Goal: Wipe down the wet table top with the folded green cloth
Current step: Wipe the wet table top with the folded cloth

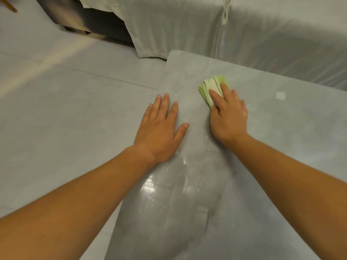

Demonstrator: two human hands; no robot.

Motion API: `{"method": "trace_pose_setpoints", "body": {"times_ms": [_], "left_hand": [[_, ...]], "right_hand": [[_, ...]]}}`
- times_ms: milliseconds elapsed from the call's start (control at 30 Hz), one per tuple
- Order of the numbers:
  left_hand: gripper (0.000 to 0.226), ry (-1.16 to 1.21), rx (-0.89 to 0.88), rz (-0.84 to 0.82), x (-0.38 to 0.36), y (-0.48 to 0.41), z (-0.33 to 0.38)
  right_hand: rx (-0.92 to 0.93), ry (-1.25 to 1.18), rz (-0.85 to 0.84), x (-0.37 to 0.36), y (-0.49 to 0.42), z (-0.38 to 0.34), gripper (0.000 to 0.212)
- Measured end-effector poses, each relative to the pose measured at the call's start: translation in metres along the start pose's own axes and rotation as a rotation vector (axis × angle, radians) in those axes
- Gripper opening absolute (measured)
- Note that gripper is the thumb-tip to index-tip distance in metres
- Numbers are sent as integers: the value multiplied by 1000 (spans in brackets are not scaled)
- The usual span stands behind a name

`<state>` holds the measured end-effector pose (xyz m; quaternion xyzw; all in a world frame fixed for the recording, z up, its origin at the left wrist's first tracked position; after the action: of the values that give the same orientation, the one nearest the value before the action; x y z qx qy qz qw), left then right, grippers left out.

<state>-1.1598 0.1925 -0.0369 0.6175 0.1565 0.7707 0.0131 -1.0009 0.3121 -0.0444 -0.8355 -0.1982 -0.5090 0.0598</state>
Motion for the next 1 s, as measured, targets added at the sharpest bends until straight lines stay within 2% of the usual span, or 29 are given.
{"method": "trace_pose_setpoints", "body": {"times_ms": [167, 400, 467, 567, 633, 733, 767, 900, 933, 1000], "left_hand": [[75, -68, -30, -6, -10, -10, -2], [77, -62, -36, 18, -13, -10, -2], [76, -43, -32, 16, -12, -9, -3], [77, -36, -36, -2, -11, -10, -4], [77, -39, -38, -1, -11, -10, -4], [77, -29, -33, 1, -12, -10, -4], [77, -20, -34, 4, -11, -10, -4], [76, 9, -43, 8, -10, -9, -5], [76, 9, -44, 5, -10, -9, -5], [76, 15, -47, 10, -11, -9, -5]], "right_hand": [[153, 47, -88, 7, 0, 13, 52], [71, 46, 10, 8, -96, -6, 51], [199, 71, -35, -1, -86, -17, 54], [416, 105, -194, -3, -76, -12, 53], [392, 96, -193, 3, -100, -8, 53], [240, 74, -90, -1, -128, -24, 55], [245, 83, -71, -6, -126, -33, 57], [555, 126, -208, -21, -97, -48, 55], [597, 140, -249, -19, -102, -47, 53], [567, 123, -263, -17, -124, -47, 51]]}}
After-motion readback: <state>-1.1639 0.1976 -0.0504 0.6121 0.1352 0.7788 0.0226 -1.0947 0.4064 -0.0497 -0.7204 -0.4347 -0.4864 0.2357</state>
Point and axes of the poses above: each hand's wrist, its own y-axis away from the middle knuckle, its own x-axis out of the back of the hand, z = x × y, the point moved 4 cm from there along -y, towards the middle knuckle, and after that the axes turned 8 degrees about -y, right-handed, at the moved point
